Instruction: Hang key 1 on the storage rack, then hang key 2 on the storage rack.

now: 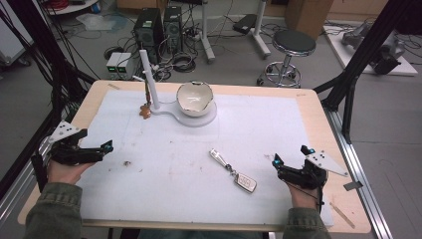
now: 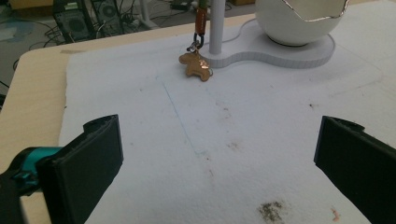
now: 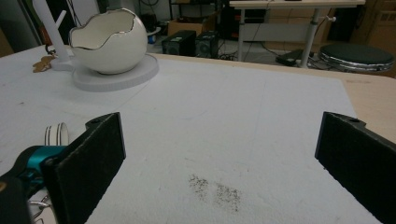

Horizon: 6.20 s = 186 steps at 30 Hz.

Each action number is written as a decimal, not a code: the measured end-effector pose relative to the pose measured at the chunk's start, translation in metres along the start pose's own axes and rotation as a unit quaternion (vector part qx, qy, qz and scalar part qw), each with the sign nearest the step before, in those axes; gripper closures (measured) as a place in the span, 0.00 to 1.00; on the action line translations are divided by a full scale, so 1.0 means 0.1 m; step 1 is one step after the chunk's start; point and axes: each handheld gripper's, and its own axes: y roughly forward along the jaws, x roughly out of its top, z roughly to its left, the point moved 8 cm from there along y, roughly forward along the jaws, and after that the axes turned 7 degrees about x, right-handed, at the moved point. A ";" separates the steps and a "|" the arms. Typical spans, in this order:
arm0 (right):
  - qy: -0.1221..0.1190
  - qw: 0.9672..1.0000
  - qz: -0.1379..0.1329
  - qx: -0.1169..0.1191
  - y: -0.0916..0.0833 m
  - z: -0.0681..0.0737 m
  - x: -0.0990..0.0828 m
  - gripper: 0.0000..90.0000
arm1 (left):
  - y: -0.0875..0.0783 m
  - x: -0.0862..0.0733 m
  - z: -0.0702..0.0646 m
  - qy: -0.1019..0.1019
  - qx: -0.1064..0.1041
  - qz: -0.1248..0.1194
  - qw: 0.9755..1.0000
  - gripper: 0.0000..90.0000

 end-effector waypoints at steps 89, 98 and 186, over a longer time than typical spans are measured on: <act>-0.082 0.940 0.266 0.200 1.27 1.23 -0.05 0.01 | -0.10 -0.54 0.04 -0.021 -0.014 -0.008 1.000 0.02; -0.094 0.915 0.337 0.200 1.43 1.33 -0.22 0.05 | -0.10 -0.53 0.05 -0.021 -0.012 -0.011 1.000 0.02; 0.037 0.933 0.221 0.282 1.63 1.74 1.25 0.83 | -0.12 -0.57 0.06 -0.020 -0.017 -0.011 1.000 0.02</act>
